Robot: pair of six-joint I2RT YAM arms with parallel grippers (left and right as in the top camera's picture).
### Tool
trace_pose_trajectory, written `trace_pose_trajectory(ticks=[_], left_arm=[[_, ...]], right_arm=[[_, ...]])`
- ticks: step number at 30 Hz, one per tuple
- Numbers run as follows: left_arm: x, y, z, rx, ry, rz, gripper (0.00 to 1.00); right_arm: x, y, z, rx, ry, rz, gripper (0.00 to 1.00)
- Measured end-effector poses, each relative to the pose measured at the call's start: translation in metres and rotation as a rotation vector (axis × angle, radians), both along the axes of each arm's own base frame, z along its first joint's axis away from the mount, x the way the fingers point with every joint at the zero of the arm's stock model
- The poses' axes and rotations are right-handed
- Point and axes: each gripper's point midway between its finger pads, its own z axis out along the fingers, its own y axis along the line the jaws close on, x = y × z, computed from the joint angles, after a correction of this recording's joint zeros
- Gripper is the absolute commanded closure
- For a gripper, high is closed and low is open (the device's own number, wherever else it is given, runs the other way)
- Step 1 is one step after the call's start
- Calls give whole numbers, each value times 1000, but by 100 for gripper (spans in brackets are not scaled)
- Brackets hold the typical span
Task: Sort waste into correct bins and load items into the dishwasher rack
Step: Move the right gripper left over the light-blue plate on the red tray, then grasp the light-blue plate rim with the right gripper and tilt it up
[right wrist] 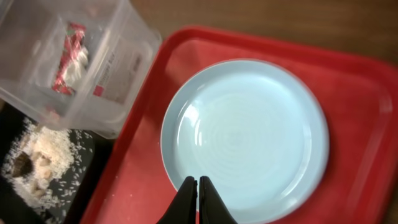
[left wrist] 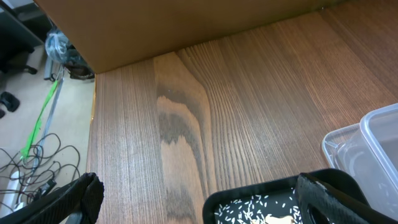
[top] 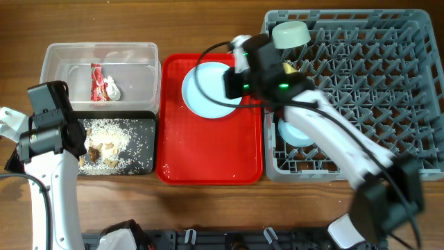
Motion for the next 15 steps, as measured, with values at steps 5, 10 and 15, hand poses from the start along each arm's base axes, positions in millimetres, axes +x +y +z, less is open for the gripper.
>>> trace_pose_trajectory(ticks=[5, 10, 15], left_arm=[[0, 0, 0, 0, 0, 0, 0], [0, 0, 0, 0, 0, 0, 0], [0, 0, 0, 0, 0, 0, 0]], right_arm=[[-12, 30, -76, -65, 113, 53, 90], [-31, 47, -123, -114, 189, 98, 89], [-54, 67, -134, -96, 235, 172, 89]])
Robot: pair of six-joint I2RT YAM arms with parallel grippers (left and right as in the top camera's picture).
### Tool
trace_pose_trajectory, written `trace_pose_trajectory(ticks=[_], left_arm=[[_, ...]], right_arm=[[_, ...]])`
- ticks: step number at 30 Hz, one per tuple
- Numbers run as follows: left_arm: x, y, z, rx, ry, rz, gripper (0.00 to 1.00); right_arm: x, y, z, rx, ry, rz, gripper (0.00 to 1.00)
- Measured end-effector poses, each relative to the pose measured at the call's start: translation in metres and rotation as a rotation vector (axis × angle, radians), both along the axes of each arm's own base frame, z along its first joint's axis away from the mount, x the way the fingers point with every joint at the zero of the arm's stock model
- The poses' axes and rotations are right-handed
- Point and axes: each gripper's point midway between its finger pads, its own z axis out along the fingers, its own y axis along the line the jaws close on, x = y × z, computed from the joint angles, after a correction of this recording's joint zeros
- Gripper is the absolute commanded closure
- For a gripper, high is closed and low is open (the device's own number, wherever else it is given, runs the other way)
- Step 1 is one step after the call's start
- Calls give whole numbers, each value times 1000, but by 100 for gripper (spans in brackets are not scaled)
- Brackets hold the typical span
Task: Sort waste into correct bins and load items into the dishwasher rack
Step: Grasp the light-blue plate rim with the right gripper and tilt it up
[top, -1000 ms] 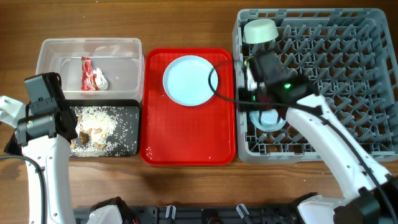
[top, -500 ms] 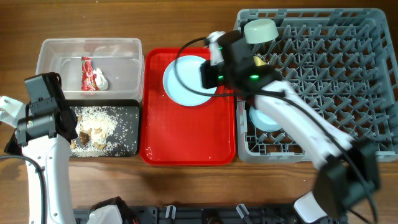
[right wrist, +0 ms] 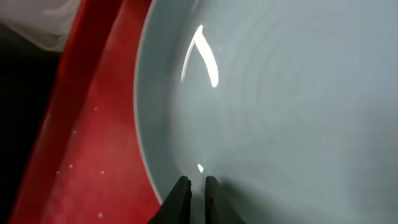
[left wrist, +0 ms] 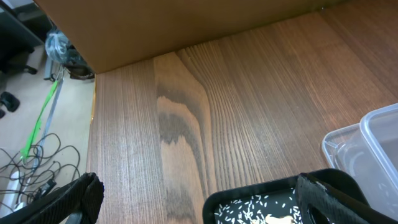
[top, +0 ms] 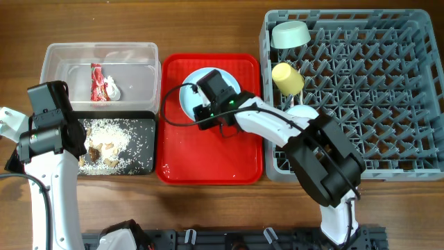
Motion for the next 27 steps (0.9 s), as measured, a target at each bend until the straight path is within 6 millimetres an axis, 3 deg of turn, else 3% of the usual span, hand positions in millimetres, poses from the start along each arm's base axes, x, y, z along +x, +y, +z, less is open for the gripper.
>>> trace_pose_trajectory(ticks=[6, 10, 12, 14, 17, 19, 27], left_arm=[[0, 0, 0, 0, 0, 0, 0], [0, 0, 0, 0, 0, 0, 0], [0, 0, 0, 0, 0, 0, 0], [0, 0, 0, 0, 0, 0, 0], [0, 0, 0, 0, 0, 0, 0], [0, 0, 0, 0, 0, 0, 0], [0, 0, 0, 0, 0, 0, 0]], right_arm=[[-20, 19, 6, 74, 56, 72, 87], [-19, 20, 9, 89, 57, 74, 84], [-12, 15, 15, 78, 29, 54, 75], [5, 2, 40, 43, -71, 13, 65], [28, -19, 79, -36, -235, -60, 60], [38, -32, 91, -93, -298, -104, 57], [64, -98, 81, -340, -382, -254, 52]])
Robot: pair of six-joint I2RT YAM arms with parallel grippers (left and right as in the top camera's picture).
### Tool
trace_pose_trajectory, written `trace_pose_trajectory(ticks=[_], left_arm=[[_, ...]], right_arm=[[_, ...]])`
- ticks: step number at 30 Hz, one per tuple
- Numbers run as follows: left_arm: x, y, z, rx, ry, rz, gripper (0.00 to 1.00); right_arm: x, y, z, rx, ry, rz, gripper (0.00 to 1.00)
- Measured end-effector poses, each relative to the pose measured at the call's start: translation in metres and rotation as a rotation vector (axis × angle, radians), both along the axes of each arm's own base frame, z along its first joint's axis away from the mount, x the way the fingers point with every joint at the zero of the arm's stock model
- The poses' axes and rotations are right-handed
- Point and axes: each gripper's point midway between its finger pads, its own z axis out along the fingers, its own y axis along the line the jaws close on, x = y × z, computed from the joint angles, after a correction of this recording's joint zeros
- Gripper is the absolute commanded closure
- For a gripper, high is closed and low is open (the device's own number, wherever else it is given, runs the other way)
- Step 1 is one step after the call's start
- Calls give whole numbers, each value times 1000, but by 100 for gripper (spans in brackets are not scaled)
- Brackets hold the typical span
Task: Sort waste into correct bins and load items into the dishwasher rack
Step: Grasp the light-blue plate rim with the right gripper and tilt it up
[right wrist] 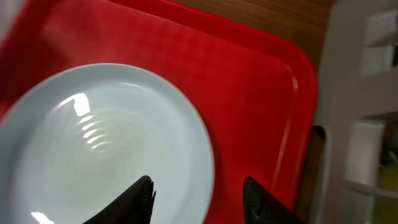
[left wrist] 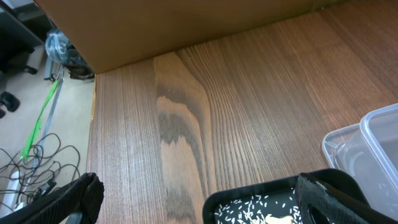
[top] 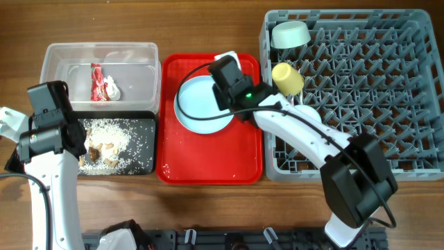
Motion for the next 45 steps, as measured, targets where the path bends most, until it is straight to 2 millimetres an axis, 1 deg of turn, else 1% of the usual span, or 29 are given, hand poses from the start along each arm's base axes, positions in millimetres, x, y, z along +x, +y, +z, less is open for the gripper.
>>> trace_pose_trajectory(ticks=[3, 9, 13, 20, 22, 26, 31, 33, 35, 36, 37, 40, 45], left_arm=[[0, 0, 0, 0, 0, 0, 0], [0, 0, 0, 0, 0, 0, 0], [0, 0, 0, 0, 0, 0, 0], [0, 0, 0, 0, 0, 0, 0], [0, 0, 0, 0, 0, 0, 0], [0, 0, 0, 0, 0, 0, 0], [0, 0, 0, 0, 0, 0, 0], [0, 0, 0, 0, 0, 0, 0], [0, 0, 0, 0, 0, 0, 0], [0, 0, 0, 0, 0, 0, 0], [0, 0, 0, 0, 0, 0, 0], [0, 0, 0, 0, 0, 0, 0], [0, 0, 0, 0, 0, 0, 0]], right_arm=[[7, -12, -11, -26, 13, -30, 53], [3, -13, -40, -49, 73, -22, 54], [0, -11, -59, -56, 115, -8, 64], [-3, -8, -77, -58, 152, 8, 67], [-6, -7, -84, -59, 170, 12, 72], [-6, -7, -87, -55, 177, 10, 74], [-7, -6, -87, -42, 182, -1, 82], [-7, -5, -87, -40, 183, -2, 83], [-7, -5, -87, -38, 184, 0, 89], [-7, -5, -87, -37, 184, -2, 94], [-7, -5, -87, -35, 184, -5, 95], [-5, 0, -85, -6, 181, -3, 96], [-5, 1, -85, 5, 189, 0, 96]])
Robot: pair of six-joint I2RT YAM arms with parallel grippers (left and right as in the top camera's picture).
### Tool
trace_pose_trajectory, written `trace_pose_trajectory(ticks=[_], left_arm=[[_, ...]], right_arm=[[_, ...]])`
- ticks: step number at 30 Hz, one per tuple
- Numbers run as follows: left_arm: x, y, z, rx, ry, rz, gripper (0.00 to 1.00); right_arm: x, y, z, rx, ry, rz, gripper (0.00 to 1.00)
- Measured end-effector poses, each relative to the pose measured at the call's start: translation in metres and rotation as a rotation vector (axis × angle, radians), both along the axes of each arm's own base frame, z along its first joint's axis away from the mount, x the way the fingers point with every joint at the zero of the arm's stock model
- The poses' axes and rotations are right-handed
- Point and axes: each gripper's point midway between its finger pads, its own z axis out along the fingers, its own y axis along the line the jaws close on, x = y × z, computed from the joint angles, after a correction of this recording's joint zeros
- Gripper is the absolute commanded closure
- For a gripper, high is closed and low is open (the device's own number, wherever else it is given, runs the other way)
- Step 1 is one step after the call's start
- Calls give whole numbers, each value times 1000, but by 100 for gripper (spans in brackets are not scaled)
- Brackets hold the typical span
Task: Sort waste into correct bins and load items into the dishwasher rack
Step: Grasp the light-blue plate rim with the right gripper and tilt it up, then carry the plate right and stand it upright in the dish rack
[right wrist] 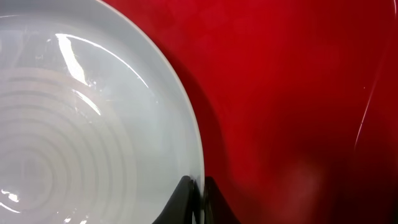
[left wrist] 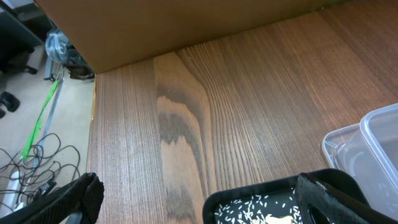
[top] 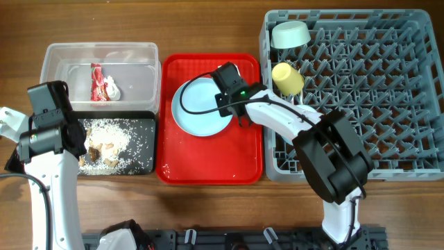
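A pale blue plate [top: 200,105] lies in the red tray [top: 208,163]. My right gripper [top: 234,104] sits low at the plate's right edge. In the right wrist view its fingertips [right wrist: 186,186] are pinched together on the plate's rim [right wrist: 198,149], one inside and one outside. The grey dishwasher rack [top: 361,90] holds a green bowl [top: 290,33] and a yellow cup [top: 286,78]. My left gripper [left wrist: 199,199] hangs open over the table at the far left, beside the black tray's corner [left wrist: 249,202], with nothing in it.
A clear bin [top: 135,59] at the back left holds a red wrapper [top: 100,83]. In front of it, a black tray [top: 142,163] carries scattered rice and food scraps [top: 104,146]. The right arm stretches across the rack's front left corner.
My right gripper was open above the plate's right edge. It is now lower and shut on that rim. Plate and left arm are unchanged.
My right gripper was shut above the plate at the back of the red tray. Then it was low over the plate's left part. Later it stood open over the right edge, the plate lying nearer the tray's left front. Now it grips the rim.
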Motion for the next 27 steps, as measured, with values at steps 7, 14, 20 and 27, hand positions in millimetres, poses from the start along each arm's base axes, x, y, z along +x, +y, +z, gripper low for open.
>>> trace_pose_trajectory(ticks=[7, 14, 20, 27], left_arm=[[0, 0, 0, 0, 0, 0, 0], [0, 0, 0, 0, 0, 0, 0], [0, 0, 0, 0, 0, 0, 0], [0, 0, 0, 0, 0, 0, 0]], right_arm=[[-3, 1, 7, 9, 7, 6, 96], [1, -6, 101, 70, -154, -9, 96], [-1, -46, 206, 44, -407, -107, 96], [-11, -119, 279, -238, -623, -205, 96]])
